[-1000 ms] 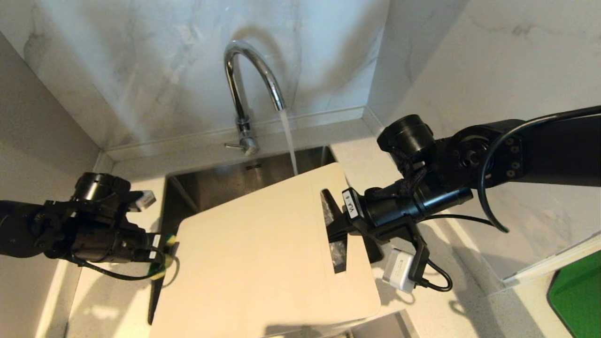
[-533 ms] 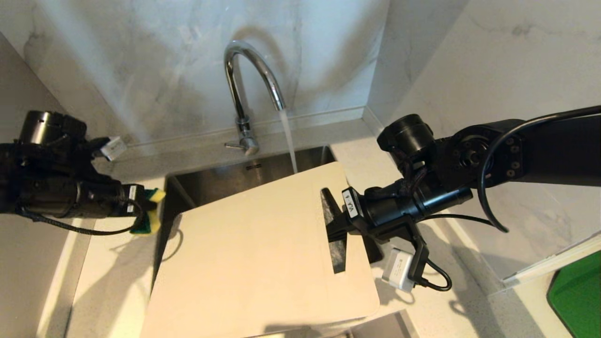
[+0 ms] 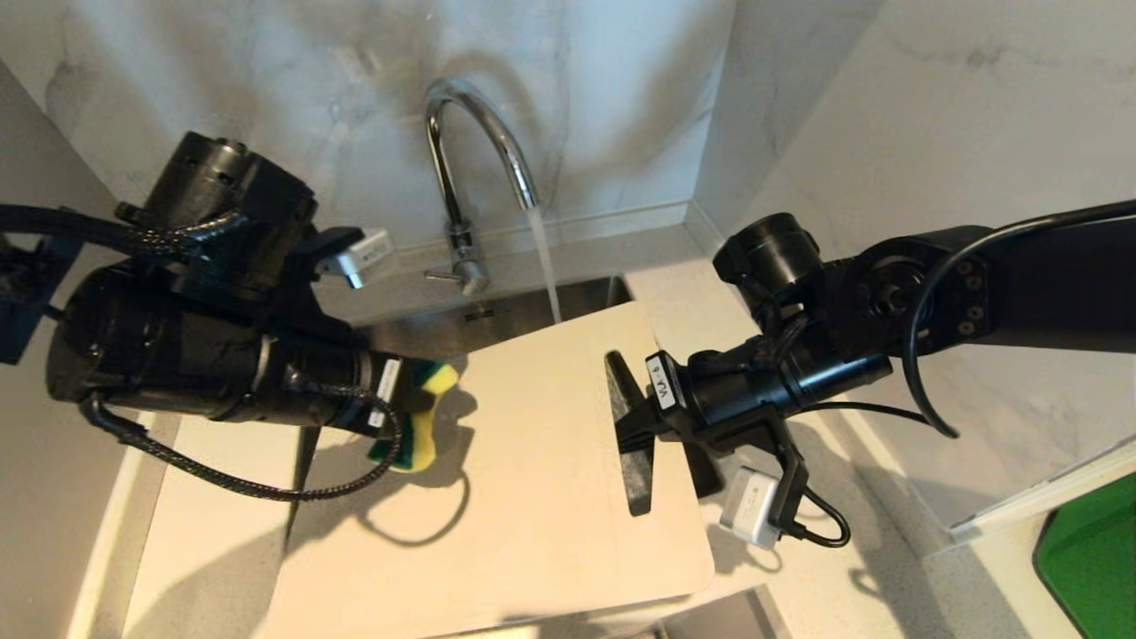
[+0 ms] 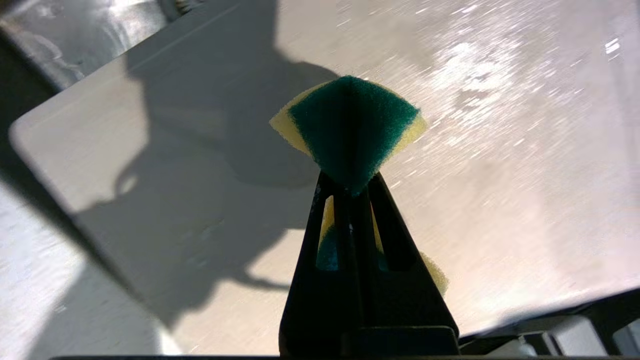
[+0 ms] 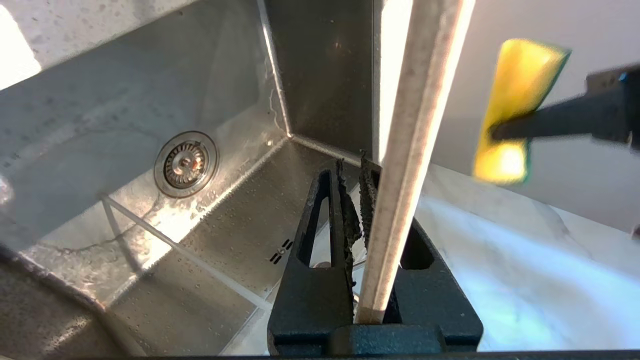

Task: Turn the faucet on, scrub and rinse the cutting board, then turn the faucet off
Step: Scrub the cutting board underwater

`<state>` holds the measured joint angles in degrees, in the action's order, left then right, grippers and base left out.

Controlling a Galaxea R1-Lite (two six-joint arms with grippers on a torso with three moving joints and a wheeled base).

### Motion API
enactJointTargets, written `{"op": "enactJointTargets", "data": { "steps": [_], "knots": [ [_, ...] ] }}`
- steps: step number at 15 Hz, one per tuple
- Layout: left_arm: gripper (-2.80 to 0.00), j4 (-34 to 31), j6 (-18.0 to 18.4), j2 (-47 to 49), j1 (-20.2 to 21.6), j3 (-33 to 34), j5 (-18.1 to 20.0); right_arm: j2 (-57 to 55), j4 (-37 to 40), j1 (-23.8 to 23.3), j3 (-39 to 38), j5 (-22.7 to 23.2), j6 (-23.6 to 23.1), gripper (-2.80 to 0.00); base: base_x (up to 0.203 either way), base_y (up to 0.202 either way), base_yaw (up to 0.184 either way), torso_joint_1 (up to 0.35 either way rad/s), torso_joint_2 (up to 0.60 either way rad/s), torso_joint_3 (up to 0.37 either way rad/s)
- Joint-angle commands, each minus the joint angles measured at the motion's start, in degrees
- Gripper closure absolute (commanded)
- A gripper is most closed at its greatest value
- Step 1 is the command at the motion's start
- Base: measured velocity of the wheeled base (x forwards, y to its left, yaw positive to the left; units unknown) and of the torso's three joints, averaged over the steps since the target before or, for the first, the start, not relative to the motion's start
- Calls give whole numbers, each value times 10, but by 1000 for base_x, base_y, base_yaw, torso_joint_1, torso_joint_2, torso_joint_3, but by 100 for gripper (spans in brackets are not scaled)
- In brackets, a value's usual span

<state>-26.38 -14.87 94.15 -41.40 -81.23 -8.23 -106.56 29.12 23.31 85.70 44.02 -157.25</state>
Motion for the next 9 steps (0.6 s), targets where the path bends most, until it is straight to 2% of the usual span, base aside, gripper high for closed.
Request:
{"op": "enactJointTargets", "data": {
  "steps": [1, 4, 9],
  "knots": [
    [0, -2, -8, 76, -28, -46, -7, 0, 1, 1, 0, 3, -9, 0, 0, 0, 0, 0, 0, 0],
    [0, -2, -17, 127, -33, -70, -11, 0, 1, 0, 0, 3, -9, 0, 0, 0, 0, 0, 0, 0],
    [0, -2, -33, 109, -15, -5, -11, 3, 1, 1, 0, 3, -9, 0, 0, 0, 0, 0, 0, 0]
  ]
}}
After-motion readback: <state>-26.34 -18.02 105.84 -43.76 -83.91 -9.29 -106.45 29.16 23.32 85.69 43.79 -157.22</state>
